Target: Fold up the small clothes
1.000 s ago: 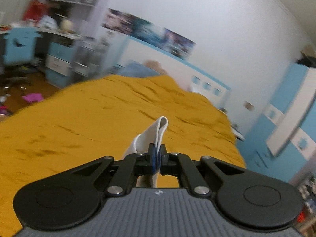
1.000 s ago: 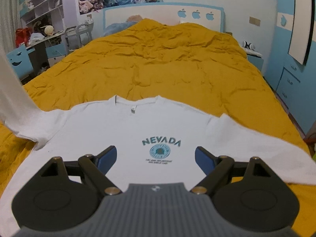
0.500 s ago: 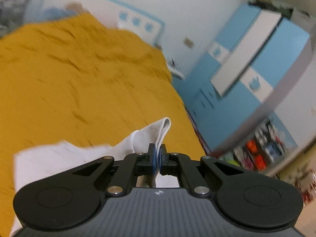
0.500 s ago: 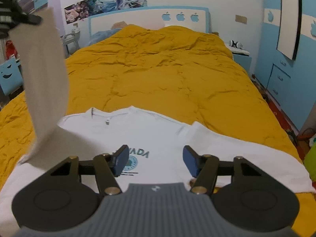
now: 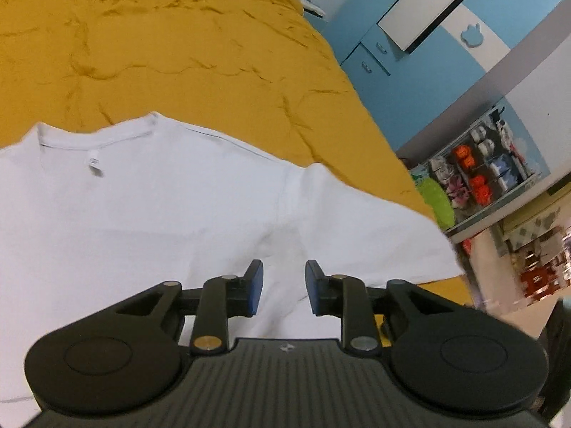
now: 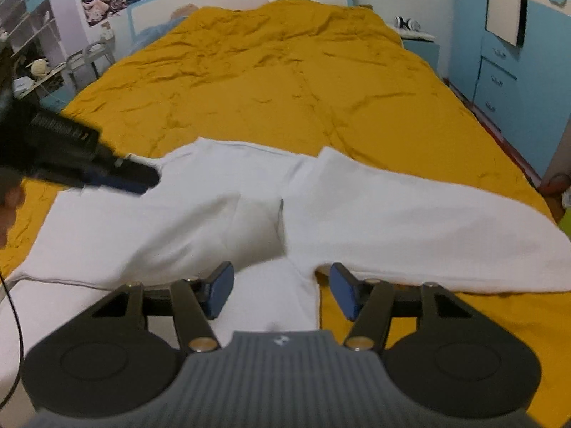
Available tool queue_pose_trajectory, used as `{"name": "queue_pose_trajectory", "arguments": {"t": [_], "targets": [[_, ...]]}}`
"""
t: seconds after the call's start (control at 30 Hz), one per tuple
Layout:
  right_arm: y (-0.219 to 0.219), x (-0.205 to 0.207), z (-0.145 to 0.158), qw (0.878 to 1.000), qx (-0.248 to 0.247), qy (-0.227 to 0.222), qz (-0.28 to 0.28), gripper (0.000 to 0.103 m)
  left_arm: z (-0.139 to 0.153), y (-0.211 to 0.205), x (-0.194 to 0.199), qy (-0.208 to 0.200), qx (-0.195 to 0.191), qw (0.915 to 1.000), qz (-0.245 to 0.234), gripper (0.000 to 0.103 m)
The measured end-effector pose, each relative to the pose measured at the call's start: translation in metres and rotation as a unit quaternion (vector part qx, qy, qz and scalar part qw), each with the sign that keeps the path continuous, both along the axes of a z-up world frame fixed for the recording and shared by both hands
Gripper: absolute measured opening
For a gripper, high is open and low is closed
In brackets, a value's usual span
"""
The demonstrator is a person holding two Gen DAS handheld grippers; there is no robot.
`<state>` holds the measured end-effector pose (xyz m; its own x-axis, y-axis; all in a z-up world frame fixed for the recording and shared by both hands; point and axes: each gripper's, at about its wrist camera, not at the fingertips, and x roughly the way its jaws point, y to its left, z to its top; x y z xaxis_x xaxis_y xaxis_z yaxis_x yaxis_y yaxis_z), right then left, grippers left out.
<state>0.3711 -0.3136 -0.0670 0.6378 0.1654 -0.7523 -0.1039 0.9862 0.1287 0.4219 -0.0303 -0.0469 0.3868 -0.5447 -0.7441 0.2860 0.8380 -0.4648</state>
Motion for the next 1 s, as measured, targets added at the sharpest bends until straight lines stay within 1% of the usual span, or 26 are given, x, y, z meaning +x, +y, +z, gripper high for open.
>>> {"name": "queue_pose_trajectory", "arguments": {"t": [0.03,0.1,0.2,0.27,0.33,0.4,0.47,0.53,0.6,0.7,0.73,0.77,0.8,0.83,0.87,0.9,0.93,1.0], "targets": [[-0.002,0.003,-0.002,1.000,0.008,0.001,-0.001,0.056,0.004,0.011,-0.003,-0.010,0.008,0.9999,0.002,0.033],[-0.005,0.011,-0.005,1.000,0.027,0.008,-0.004,0.056,0.014,0.039,-0.008,-0.031,0.022,0.9991,0.019,0.035],[-0.007,0.028,-0.014,0.998,0.057,0.020,-0.016,0.057,0.024,0.098,-0.017,-0.055,0.044,0.9951,0.069,0.036],[-0.003,0.042,-0.021,0.998,0.059,0.028,-0.022,0.057,0.025,0.142,-0.023,-0.064,0.058,0.9900,0.111,0.037],[-0.002,0.058,-0.032,0.996,0.073,0.036,-0.030,0.057,0.021,0.184,-0.028,-0.064,0.068,0.9842,0.151,0.037],[-0.003,0.073,-0.044,0.994,0.085,0.054,-0.054,0.055,0.010,0.225,-0.034,-0.063,0.076,0.9763,0.193,0.038],[-0.004,0.087,-0.055,0.991,0.094,0.063,-0.072,0.051,-0.004,0.260,-0.038,-0.046,0.074,0.9684,0.233,0.038],[-0.003,0.098,-0.064,0.989,0.104,0.066,-0.083,0.039,-0.023,0.286,-0.044,-0.024,0.065,0.9630,0.260,0.038],[-0.002,0.105,-0.068,0.986,0.119,0.074,-0.089,0.038,-0.041,0.302,-0.052,-0.006,0.053,0.9611,0.271,0.038],[0.004,0.107,-0.069,0.987,0.123,0.075,-0.076,0.038,-0.061,0.306,-0.062,0.008,0.041,0.9634,0.265,0.038],[0.006,0.108,-0.069,0.987,0.118,0.076,-0.072,0.034,-0.064,0.304,-0.063,0.010,0.039,0.9642,0.262,0.034],[0.007,0.109,-0.070,0.988,0.115,0.080,-0.069,0.029,-0.070,0.303,-0.066,0.009,0.038,0.9653,0.258,0.027],[0.007,0.110,-0.071,0.988,0.115,0.085,-0.065,0.018,-0.072,0.300,-0.065,0.008,0.038,0.9666,0.254,0.024],[0.007,0.110,-0.071,0.988,0.114,0.088,-0.062,0.011,-0.075,0.297,-0.066,0.006,0.039,0.9675,0.250,0.019],[0.007,0.109,-0.071,0.988,0.112,0.087,-0.059,0.010,-0.078,0.294,-0.065,0.005,0.041,0.9677,0.249,0.015],[0.005,0.109,-0.069,0.989,0.112,0.084,-0.055,0.006,-0.080,0.293,-0.065,0.005,0.044,0.9679,0.248,0.012],[0.004,0.107,-0.066,0.989,0.117,0.080,-0.050,0.004,-0.080,0.291,-0.065,0.006,0.047,0.9676,0.248,0.010],[-0.001,0.100,-0.055,0.989,0.123,0.066,-0.039,0.003,-0.080,0.288,-0.065,0.008,0.053,0.9667,0.250,0.007]]}}
